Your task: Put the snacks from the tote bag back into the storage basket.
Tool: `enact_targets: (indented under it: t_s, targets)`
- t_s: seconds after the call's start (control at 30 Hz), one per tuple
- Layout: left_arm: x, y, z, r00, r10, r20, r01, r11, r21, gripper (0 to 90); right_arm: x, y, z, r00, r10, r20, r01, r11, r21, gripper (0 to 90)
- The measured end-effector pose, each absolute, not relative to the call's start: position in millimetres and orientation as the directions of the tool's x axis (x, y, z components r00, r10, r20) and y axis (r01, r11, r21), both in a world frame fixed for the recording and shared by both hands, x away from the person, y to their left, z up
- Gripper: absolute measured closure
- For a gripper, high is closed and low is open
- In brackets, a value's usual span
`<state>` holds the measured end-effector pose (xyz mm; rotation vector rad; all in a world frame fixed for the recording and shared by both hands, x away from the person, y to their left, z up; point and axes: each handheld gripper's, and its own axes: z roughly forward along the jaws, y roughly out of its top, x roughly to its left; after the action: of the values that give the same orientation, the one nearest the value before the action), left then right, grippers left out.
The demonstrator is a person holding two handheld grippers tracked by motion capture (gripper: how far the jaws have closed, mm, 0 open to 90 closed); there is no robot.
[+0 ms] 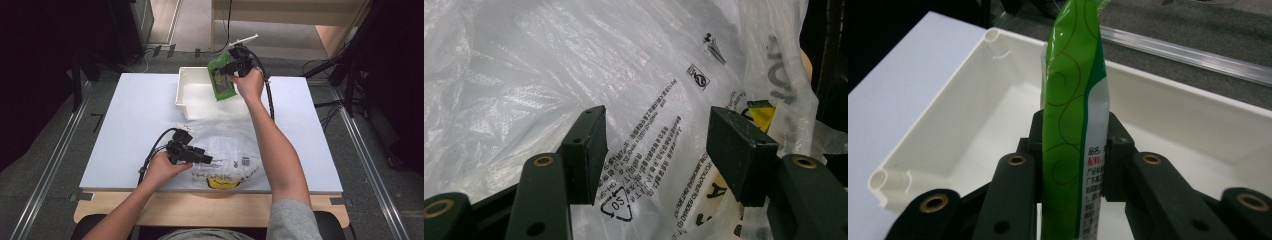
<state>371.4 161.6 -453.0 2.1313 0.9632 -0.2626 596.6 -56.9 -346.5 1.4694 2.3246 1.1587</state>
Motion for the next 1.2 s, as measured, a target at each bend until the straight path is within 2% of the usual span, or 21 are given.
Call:
enact_targets:
  t_s: [0.43, 0.67, 1.2]
  targets:
    - [372, 162, -453, 0.695, 0.550, -0.464, 0.709, -0.418, 0.568, 42.1, 621, -47, -357, -0.471, 0.848, 0.244, 0.716, 0.206, 0.667, 74.1]
    - [372, 163, -453, 0.693, 0.552, -0.464, 0.711, -0.417, 0.566, 42.2, 624, -39, -360, -0.479, 0.855, 0.199, 0.692, 0.228, 0.685, 74.0]
    - [373, 163, -454, 0.696, 0.550, -0.461, 0.709, -0.426, 0.562, 42.3, 630, -43, -377, -0.446, 0.870, 0.211, 0.698, 0.191, 0.691, 73.8]
